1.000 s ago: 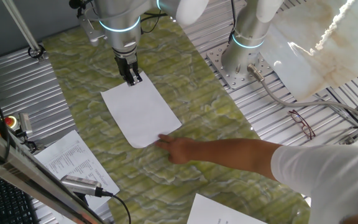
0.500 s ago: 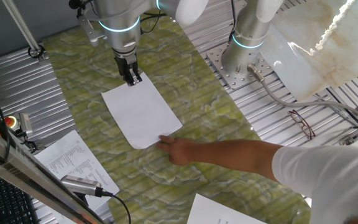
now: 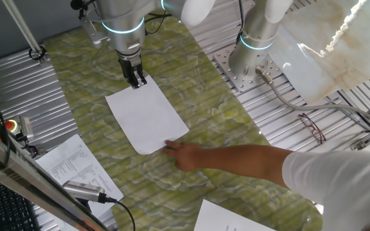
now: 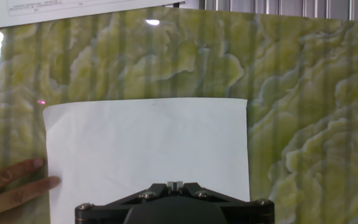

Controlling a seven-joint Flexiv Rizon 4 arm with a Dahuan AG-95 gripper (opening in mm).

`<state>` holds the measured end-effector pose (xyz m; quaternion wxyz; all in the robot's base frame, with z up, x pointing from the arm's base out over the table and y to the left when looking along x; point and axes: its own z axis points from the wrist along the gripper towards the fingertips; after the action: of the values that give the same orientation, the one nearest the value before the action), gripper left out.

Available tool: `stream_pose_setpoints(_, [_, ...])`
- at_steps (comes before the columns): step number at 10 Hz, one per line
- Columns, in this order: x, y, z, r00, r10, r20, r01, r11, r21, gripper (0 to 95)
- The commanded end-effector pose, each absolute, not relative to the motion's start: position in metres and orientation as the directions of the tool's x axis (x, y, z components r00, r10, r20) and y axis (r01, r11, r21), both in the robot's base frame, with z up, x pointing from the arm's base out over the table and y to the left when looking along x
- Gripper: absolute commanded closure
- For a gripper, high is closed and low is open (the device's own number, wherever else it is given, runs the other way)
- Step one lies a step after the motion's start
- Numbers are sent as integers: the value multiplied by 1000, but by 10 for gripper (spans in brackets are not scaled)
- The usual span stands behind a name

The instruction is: Flip over and spread out the paper that is laid flat on the table

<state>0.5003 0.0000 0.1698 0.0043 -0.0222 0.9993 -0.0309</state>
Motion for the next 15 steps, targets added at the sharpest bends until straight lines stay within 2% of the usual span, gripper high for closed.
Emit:
stream_pose_setpoints(1, [500,0,170,-999,-48,-5,-47,997,-61,950])
stream_pose_setpoints(15, [500,0,170,-996,-85,11,-86,994,-63,950])
